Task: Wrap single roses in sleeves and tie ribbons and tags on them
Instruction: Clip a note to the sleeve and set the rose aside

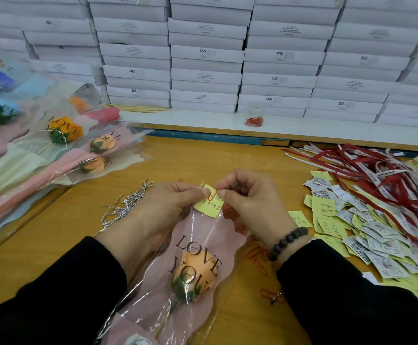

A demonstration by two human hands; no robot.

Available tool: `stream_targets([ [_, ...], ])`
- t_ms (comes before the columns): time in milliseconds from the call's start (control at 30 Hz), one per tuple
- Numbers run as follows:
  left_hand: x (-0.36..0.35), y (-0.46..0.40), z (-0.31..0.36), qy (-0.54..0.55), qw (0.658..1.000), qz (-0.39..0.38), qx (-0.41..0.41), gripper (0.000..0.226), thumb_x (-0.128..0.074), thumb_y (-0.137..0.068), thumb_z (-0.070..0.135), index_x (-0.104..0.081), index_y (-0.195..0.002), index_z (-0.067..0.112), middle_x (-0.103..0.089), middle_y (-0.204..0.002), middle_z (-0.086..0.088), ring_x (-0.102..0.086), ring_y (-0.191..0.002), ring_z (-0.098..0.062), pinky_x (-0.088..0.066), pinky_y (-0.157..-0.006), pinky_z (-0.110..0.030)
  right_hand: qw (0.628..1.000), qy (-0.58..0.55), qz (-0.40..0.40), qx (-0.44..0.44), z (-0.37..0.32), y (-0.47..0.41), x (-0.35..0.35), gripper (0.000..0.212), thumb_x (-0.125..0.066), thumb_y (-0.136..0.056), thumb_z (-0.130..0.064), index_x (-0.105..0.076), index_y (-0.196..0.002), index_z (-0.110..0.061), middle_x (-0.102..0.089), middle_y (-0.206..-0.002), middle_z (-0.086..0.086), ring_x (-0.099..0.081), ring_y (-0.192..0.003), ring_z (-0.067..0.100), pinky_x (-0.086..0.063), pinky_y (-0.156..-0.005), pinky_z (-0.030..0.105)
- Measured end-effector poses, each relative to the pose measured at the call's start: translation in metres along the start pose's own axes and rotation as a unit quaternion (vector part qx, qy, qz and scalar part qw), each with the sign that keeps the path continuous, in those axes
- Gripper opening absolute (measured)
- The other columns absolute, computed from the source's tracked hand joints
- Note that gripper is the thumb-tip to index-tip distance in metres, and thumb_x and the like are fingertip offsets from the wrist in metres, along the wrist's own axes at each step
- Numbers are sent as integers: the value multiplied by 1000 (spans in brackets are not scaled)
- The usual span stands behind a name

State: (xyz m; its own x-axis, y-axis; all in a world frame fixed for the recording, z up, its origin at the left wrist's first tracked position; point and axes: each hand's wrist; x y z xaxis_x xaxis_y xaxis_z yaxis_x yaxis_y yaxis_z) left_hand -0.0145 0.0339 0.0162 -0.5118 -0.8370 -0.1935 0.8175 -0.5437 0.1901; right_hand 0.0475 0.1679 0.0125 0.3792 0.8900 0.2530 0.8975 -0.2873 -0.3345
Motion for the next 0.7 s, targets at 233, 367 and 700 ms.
stream_targets([
  [233,14,4,11,-50,990,-120,51,71,-74,-63,35,-55,-111,-14,-49,-114,-25,-45,-95,-31,-35,-95,-38,998,-4,52,-42,-6,-2,12,18,-61,-86,-7,-65,-77,-21,-67,-79,0,-64,-64,5,-53,-53,16],
  [367,22,13,21,-147,957,-230,98,57,-83,-55,44,-66,-92,4,-53,-97,-22,-49,-79,-27,-37,-70,-31,993,-21,110,-37,-10,-4,28,21,-59,-86,0,-66,-76,-18,-65,-76,1,-58,-57,-3,-47,-51,9],
  [700,15,11,14,-75,964,-239,93,13,-66,-78,7,-71,-88,1,-72,-90,-16,-70,-72,-19,-58,-63,-25,959,161,233,5,-6,-8,45,13,-56,-91,-17,-60,-80,-23,-57,-76,-11,-49,-64,-2,-38,-52,6],
])
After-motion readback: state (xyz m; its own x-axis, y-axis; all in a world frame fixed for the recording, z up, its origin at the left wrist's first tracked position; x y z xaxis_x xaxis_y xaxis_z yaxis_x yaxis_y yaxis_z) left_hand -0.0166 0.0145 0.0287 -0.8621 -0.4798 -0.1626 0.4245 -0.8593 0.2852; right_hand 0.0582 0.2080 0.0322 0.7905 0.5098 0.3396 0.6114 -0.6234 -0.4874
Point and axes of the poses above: each hand's wrist, its own y-axis away from the middle knuckle, its own x-axis out of the back of the hand, z = x × y
